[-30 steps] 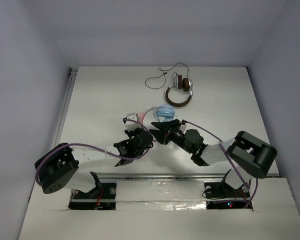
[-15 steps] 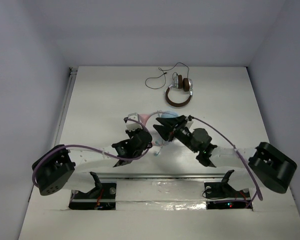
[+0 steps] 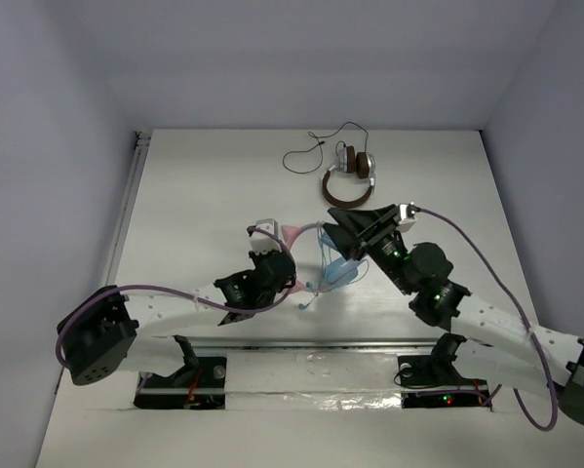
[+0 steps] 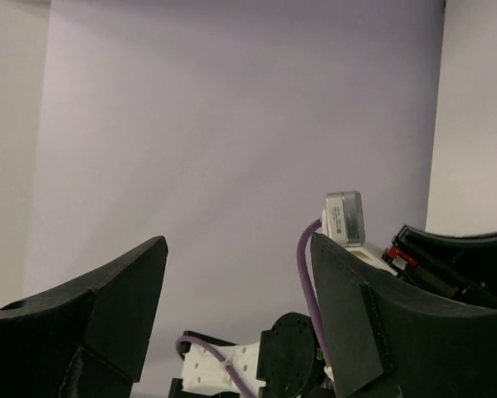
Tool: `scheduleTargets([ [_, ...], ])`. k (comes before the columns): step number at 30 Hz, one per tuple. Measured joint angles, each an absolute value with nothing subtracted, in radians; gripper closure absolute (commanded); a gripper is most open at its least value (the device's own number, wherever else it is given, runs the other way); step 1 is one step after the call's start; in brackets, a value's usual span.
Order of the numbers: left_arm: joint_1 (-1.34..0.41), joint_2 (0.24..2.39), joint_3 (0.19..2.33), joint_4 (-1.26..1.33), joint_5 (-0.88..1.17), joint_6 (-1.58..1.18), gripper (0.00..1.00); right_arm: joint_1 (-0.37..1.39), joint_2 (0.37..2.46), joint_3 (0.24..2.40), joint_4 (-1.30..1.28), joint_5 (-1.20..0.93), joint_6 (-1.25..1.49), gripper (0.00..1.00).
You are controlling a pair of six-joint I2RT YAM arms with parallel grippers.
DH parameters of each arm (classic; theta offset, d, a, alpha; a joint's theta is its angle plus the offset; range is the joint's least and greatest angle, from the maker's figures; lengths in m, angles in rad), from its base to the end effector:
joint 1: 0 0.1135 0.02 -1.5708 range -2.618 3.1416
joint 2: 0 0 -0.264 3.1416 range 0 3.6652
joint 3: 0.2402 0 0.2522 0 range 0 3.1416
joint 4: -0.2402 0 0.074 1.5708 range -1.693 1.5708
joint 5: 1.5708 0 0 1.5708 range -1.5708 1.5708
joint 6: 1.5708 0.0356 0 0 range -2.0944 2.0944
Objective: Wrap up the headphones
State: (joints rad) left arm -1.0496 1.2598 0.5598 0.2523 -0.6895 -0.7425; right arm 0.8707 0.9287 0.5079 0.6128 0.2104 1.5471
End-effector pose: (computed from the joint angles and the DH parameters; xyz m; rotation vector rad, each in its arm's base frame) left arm 0.1474 -0.2113 0.2090 -0.1333 1.9397 -0.5062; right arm 0.1454 0.1610 0.3004 0.7473 1.4874 1.8115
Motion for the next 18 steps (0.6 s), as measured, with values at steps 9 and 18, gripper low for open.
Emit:
scheduleTargets([
  [9,-0.968,1.274,0.626,0.218,-0.579,-0.684,1.00,0.871,0.670,0.659,0.226,0.408,1.196,1.00],
  [18,-0.921,1.378,0.692,0.122,-0.512,-0.621,1.00,0.871,0.535,0.762,-0.143,0.636,0.897,0.97],
])
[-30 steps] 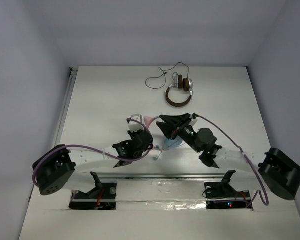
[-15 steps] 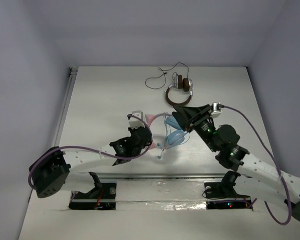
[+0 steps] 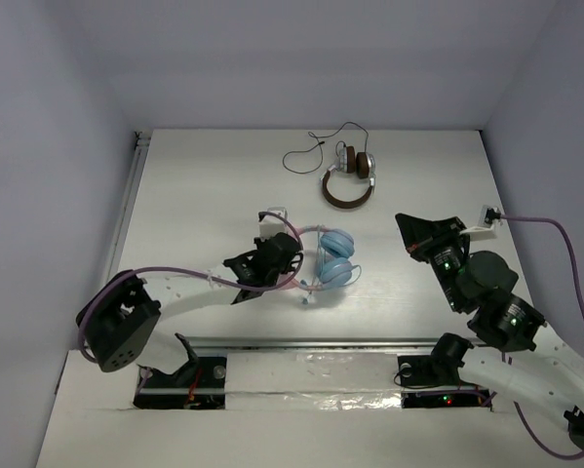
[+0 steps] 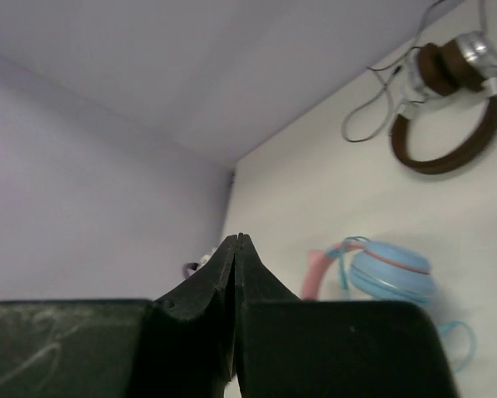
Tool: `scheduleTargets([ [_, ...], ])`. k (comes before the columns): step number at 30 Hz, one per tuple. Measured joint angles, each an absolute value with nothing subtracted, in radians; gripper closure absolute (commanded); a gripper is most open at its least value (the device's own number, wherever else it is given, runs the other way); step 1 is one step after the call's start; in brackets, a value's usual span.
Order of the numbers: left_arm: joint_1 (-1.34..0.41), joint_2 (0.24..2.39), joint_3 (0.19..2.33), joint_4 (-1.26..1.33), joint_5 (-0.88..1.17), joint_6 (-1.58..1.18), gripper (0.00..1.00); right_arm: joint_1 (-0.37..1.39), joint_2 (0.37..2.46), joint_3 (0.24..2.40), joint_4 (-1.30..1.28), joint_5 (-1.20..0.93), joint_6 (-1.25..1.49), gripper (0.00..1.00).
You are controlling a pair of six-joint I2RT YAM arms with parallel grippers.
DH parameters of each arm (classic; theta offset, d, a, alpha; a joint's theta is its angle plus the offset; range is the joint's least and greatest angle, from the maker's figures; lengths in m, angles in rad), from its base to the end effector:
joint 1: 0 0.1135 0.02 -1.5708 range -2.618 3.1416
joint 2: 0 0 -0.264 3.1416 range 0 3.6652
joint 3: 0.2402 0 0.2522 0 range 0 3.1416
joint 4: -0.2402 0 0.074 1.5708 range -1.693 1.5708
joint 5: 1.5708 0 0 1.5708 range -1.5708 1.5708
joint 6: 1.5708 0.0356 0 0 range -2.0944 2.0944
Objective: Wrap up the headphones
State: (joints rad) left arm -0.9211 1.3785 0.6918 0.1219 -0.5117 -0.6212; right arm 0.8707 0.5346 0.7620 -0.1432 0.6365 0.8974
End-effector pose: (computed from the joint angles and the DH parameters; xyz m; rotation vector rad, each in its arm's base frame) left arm 0.1867 -0.2170 0.2075 0.0146 2.0810 -0.4035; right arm 0.0936 0.0783 0.3703 0.5523 1.4784 0.9396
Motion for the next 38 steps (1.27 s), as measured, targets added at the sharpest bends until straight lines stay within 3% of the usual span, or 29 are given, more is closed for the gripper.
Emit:
scheduleTargets([
  [5,-0.913,1.424,0.723,0.084,-0.512,-0.598,0.97,0.871,0.513,0.752,-0.248,0.674,0.841,0.92],
  [6,-0.910,1.431,0.727,0.082,-0.512,-0.595,0.87,0.871,0.512,0.749,-0.262,0.675,0.834,0.91],
  [12,-0.906,1.424,0.761,0.077,-0.515,-0.574,0.55,0.871,0.509,0.743,-0.311,0.686,0.793,0.80],
  [20,-0.906,1.234,0.820,0.052,-0.538,-0.539,0.31,0.871,0.485,0.829,-0.359,0.694,0.699,0.65],
  [22,-0.906,1.146,0.820,0.037,-0.545,-0.527,0.29,0.871,0.477,0.886,-0.367,0.696,0.664,0.70],
  [25,-0.906,0.989,0.824,0.025,-0.548,-0.499,0.22,0.871,0.462,0.965,-0.366,0.696,0.615,0.89],
  [29,-0.906,0.820,0.856,0.012,-0.548,-0.474,0.17,0.871,0.426,1.016,-0.368,0.699,0.567,0.91],
  [30,-0.906,0.787,0.864,0.004,-0.550,-0.471,0.16,0.871,0.419,1.024,-0.371,0.704,0.559,0.89],
  [33,-0.905,0.704,0.873,-0.025,-0.555,-0.463,0.16,0.871,0.403,1.035,-0.390,0.726,0.544,0.67],
  [38,-0.904,0.628,0.863,-0.045,-0.550,-0.451,0.16,0.871,0.386,1.033,-0.411,0.749,0.542,0.42],
])
